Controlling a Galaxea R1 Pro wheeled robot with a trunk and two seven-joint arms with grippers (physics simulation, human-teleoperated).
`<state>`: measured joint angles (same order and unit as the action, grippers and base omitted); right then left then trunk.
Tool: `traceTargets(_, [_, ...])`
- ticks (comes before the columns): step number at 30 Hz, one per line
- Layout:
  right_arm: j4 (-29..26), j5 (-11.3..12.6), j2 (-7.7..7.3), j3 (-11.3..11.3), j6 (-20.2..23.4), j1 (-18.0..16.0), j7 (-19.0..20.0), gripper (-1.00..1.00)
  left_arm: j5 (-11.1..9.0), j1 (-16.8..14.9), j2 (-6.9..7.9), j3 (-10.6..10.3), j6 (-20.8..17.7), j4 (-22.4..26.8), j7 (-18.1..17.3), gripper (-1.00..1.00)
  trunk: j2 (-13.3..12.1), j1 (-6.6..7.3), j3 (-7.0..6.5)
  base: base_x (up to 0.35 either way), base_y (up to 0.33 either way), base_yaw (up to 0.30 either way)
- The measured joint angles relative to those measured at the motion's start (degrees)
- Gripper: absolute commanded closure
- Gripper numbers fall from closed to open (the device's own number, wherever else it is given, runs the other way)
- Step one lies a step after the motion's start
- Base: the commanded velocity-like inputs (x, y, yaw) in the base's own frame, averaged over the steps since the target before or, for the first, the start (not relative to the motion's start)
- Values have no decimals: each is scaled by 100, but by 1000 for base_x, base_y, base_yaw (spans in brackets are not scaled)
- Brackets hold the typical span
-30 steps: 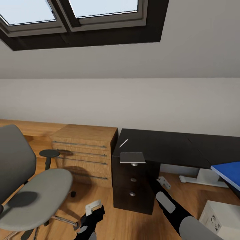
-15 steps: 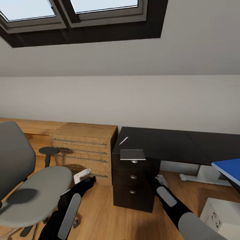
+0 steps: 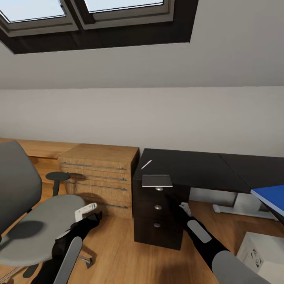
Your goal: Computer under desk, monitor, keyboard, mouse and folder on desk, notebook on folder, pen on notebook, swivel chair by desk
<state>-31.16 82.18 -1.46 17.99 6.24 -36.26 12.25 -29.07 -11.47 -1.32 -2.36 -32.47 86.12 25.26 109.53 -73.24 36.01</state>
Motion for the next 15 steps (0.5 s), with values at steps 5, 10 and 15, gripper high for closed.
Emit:
traceTargets(5, [-2,-24,-5,29,4,1,630,-100,5,8,17,-15,13,-104,-14,-100,0,0,0,18,0,0])
traceTargets(10, [51,-25,-5,41,4,1,681,-100,5,9,19,-22,15,-126,-15,-100,0,1,0,116,0,0])
traceTargets(15, [56,-28,-1,42,4,1,674,-100,5,9,18,-22,22,-165,-16,-100,0,1,0,144,0,0])
